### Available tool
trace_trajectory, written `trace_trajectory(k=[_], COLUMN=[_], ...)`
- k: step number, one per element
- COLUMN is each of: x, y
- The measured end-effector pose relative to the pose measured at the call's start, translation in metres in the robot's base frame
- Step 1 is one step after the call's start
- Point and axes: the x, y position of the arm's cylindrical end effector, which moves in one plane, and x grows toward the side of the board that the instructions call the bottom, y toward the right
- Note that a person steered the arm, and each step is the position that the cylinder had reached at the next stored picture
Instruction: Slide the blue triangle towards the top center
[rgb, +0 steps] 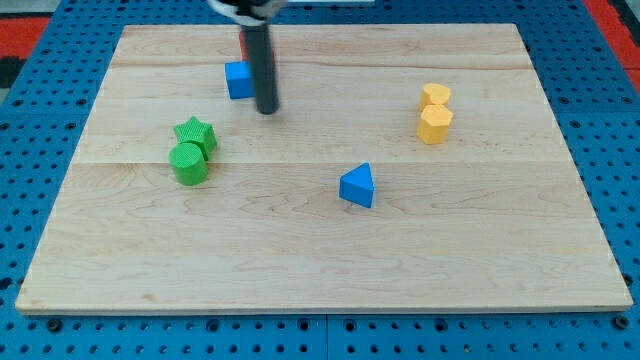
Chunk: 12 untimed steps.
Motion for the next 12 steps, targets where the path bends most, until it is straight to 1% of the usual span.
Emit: trace_trajectory(k=[1, 2, 3, 4, 5, 6, 11, 12], x=[0.024, 0.076, 0.117, 0.15, 0.192, 0.181, 0.057, 0.041], y=[0.059, 0.061, 0.096, 0.129, 0.118, 0.094, 0.089, 0.073])
